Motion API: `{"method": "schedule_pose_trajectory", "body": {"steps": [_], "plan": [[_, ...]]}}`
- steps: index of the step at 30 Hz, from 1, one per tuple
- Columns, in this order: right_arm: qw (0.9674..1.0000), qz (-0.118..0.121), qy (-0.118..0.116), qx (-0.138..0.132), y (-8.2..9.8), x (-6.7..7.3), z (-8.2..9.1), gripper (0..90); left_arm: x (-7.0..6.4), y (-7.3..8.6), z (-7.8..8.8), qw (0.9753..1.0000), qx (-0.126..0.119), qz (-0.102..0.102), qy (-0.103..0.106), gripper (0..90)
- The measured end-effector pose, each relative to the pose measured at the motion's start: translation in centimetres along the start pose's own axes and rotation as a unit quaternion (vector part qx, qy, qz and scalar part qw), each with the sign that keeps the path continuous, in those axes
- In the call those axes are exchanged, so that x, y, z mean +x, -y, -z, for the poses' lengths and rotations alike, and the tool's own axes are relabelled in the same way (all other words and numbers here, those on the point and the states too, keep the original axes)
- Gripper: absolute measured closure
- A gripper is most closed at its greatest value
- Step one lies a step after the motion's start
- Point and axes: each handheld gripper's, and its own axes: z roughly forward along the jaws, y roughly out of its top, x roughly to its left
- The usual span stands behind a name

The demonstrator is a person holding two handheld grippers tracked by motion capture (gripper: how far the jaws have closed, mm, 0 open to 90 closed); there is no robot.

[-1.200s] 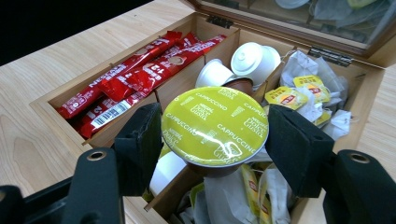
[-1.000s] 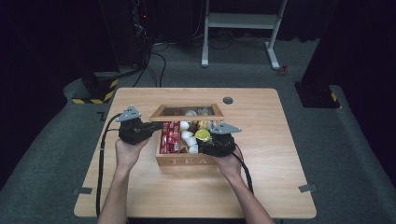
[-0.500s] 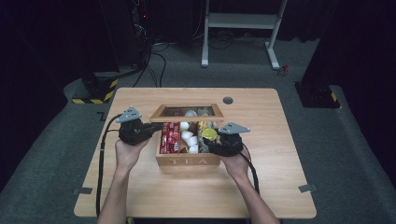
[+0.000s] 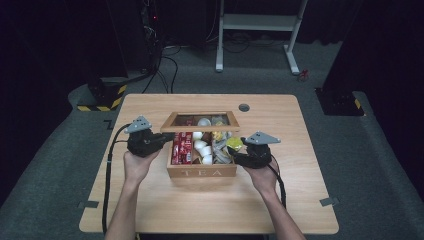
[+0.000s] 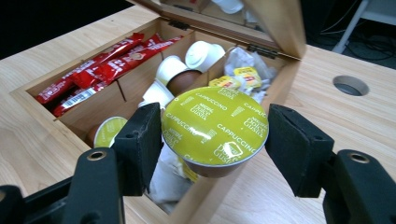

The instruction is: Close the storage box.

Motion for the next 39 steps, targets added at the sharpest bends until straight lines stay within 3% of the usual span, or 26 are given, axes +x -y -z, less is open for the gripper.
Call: {"method": "schedule_pose_trajectory", "body": {"steps": [25, 39], "plan": [[0.9990, -0.027, 0.036, -0.001, 1.0, -3.3, 2.3, 37.3, -0.2, 0.6, 0.0, 1.0000, 0.003, -0.002, -0.001, 85.9], [0.9968, -0.047, 0.064, 0.007, 2.0, -5.3, 3.2, 37.3, -0.1, 1.1, 0.0, 0.9999, 0.003, 0.004, 0.011, 85.9]]}}
